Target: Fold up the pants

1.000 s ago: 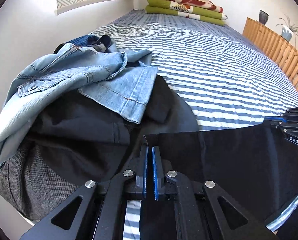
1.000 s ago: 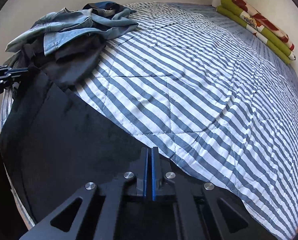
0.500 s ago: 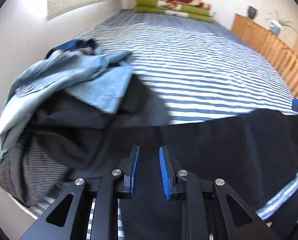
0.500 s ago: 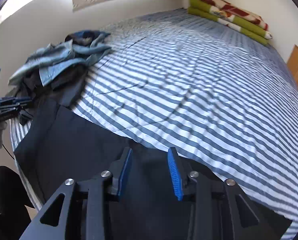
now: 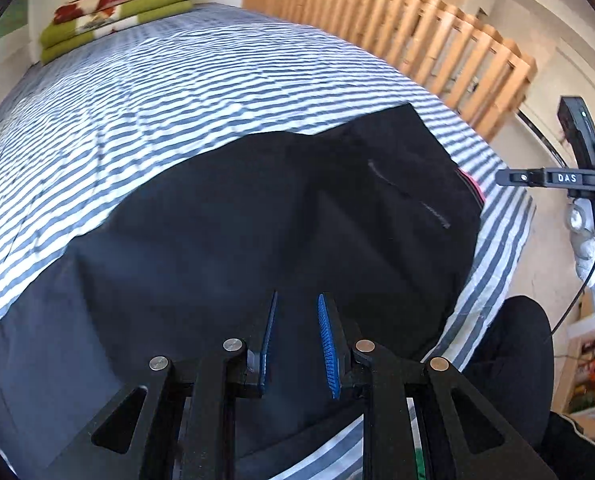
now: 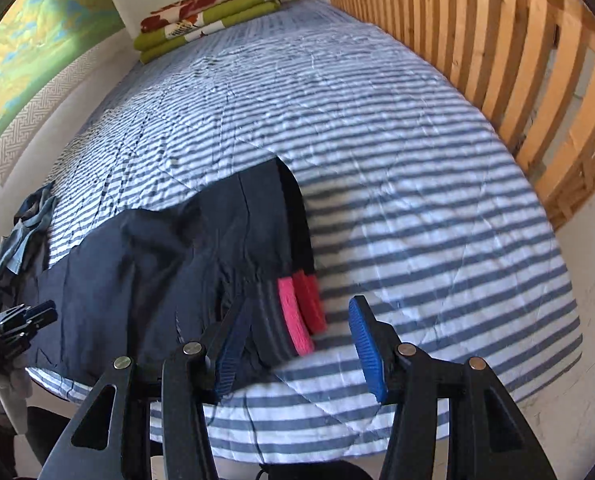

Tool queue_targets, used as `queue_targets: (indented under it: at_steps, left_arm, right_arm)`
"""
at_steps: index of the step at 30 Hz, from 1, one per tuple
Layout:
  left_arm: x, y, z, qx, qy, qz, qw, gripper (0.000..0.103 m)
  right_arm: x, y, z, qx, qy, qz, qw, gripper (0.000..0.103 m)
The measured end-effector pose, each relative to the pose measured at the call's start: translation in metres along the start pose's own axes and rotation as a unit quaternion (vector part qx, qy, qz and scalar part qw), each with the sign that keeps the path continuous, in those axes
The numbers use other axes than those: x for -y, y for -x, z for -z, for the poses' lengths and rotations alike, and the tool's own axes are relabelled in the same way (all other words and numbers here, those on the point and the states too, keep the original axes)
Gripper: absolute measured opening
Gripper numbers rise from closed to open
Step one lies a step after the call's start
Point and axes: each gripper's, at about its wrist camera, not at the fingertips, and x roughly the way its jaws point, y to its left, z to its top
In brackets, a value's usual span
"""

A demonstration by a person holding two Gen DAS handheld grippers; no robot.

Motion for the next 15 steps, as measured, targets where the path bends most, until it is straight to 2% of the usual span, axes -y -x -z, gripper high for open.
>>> queue_targets:
  at_steps: [2,4,6,8,10,11,13,15]
  left_arm:
    - [0.024,-0.020,-0.010,-0.001,-0.026,-0.011,0.9996,0.022]
    - [0.030,-0.040,-0.020,-0.009,-0.032,-0.024,0.9991,0.022]
    - [0.027,-0.063,-0.027,-0.022,-0.033,-0.060,0.9974,0.022]
    - [0.013,-0.081,-0.033,-0.036,-0.004,-0.058,0.9977,0.022]
    - [-0.006,-0.074,-0.037,-0.031,0.045,-0.032,0.9980,0.022]
    - [-0.013,-0.066,-0.039,-0.021,0.058,-0.025,0.9978,0.023]
    - [-0.030,-0.052,-0.043,0.001,0.074,-0.028,0.9969,0.027]
    - [-0.047,-0.052,-0.050,0.006,0.094,-0.034,0.9950,0.027]
  right_arm:
    - [0.006,-0.011,0.003,-0.010,-0.012,-0.008,1.000,0.047]
    - [0.005,-0.019,0.004,-0.012,-0.019,-0.024,0.999,0.047]
    - [-0.003,-0.026,0.002,-0.008,-0.009,-0.041,0.999,0.047]
    - [-0.016,-0.042,-0.004,-0.015,0.018,-0.032,0.999,0.046]
    - [-0.025,-0.066,-0.009,-0.026,0.055,0.028,0.998,0.044]
    - [-0.025,-0.073,-0.010,-0.033,0.059,0.038,0.997,0.044]
    - [-0.023,-0.067,-0.017,-0.035,0.052,0.026,0.998,0.040]
    - [-0.030,-0.045,-0.025,0.004,0.069,0.025,0.997,0.040]
